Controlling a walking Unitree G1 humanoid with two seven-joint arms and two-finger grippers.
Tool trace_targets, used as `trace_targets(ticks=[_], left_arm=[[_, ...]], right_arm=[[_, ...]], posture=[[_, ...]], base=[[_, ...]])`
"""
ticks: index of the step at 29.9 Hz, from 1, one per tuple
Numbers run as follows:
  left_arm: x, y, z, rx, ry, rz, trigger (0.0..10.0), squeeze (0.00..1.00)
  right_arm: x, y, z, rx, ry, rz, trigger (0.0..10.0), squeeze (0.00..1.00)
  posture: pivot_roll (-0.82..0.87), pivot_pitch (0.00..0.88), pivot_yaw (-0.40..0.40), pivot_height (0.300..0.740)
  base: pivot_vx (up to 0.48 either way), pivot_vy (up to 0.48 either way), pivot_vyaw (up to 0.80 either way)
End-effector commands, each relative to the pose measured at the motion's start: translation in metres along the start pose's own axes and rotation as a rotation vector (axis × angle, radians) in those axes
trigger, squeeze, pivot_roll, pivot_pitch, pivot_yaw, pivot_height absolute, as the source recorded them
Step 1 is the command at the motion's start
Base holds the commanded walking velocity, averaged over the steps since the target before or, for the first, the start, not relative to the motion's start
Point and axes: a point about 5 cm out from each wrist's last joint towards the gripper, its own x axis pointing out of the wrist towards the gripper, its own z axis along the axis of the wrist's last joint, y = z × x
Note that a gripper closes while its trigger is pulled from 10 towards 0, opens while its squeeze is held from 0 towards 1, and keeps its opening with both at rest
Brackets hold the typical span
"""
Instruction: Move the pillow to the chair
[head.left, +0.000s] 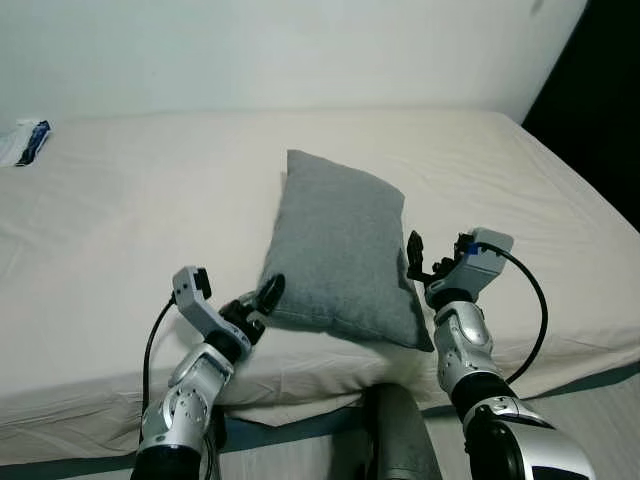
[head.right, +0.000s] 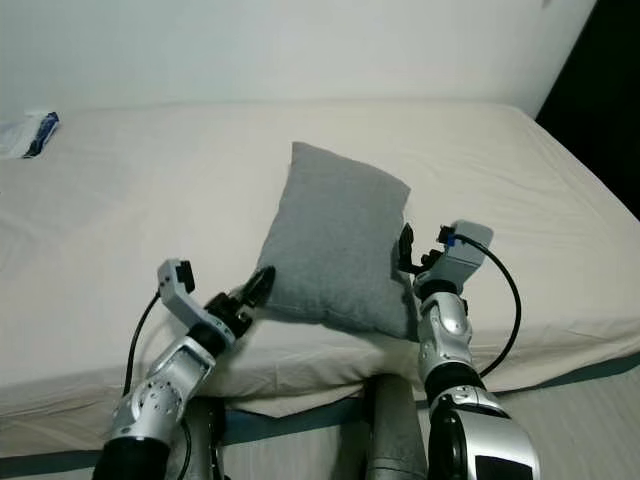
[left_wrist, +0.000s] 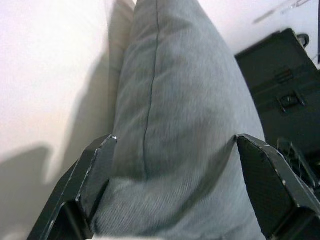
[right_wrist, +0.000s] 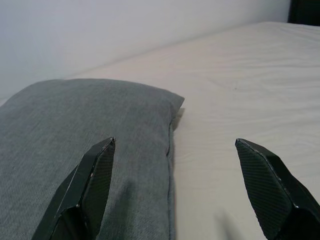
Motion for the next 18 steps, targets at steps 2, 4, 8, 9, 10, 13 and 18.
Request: trace_targets(ticks=[2, 4, 8, 9, 10, 13, 18], left_arm=[[0.001, 0.001, -0.004, 0.0, 0.003, 0.024, 10.0, 0.0], [0.001, 0.002, -0.002, -0.003, 0.0, 0.026, 0.0, 0.0], [0.0, 0.004, -0.001, -0.008, -0.004, 0.021, 0.0, 0.0], [0.0, 0.004, -0.001, -0.008, -0.004, 0.021, 0.0, 0.0], [-0.002, 0.005, -0.001, -0.002, 0.003, 0.016, 0.0, 0.0], [-0.006, 0.007, -0.006, 0.039, 0.051, -0.01, 0.0, 0.0], [-0.012, 0.011, -0.011, 0.105, 0.124, -0.027, 0.0, 0.0]], right_arm=[[-0.003, 0.001, -0.004, -0.006, 0.012, 0.009, 10.0, 0.0], [-0.004, 0.0, -0.005, -0.006, 0.012, 0.009, 10.0, 0.0], [-0.004, 0.0, -0.005, -0.006, 0.013, 0.006, 10.0, 0.0], [-0.004, 0.0, -0.005, -0.006, 0.013, 0.006, 10.0, 0.0], [-0.004, 0.0, -0.005, -0.006, 0.013, 0.005, 10.0, 0.0], [-0.004, 0.0, -0.005, -0.005, 0.014, 0.004, 10.0, 0.0], [-0.004, 0.0, -0.005, -0.004, 0.015, 0.004, 10.0, 0.0]], posture=[[0.08, 0.095, -0.079, 0.56], [0.08, 0.094, -0.077, 0.56], [0.09, 0.094, -0.077, 0.56], [0.09, 0.094, -0.077, 0.56], [0.09, 0.094, -0.077, 0.56], [0.09, 0.095, -0.077, 0.56], [0.09, 0.096, -0.078, 0.56]], base=[[0.0, 0.0, 0.0], [0.0, 0.0, 0.0], [0.0, 0.0, 0.0], [0.0, 0.0, 0.0], [0.0, 0.0, 0.0], [0.0, 0.0, 0.0], [0.0, 0.0, 0.0]])
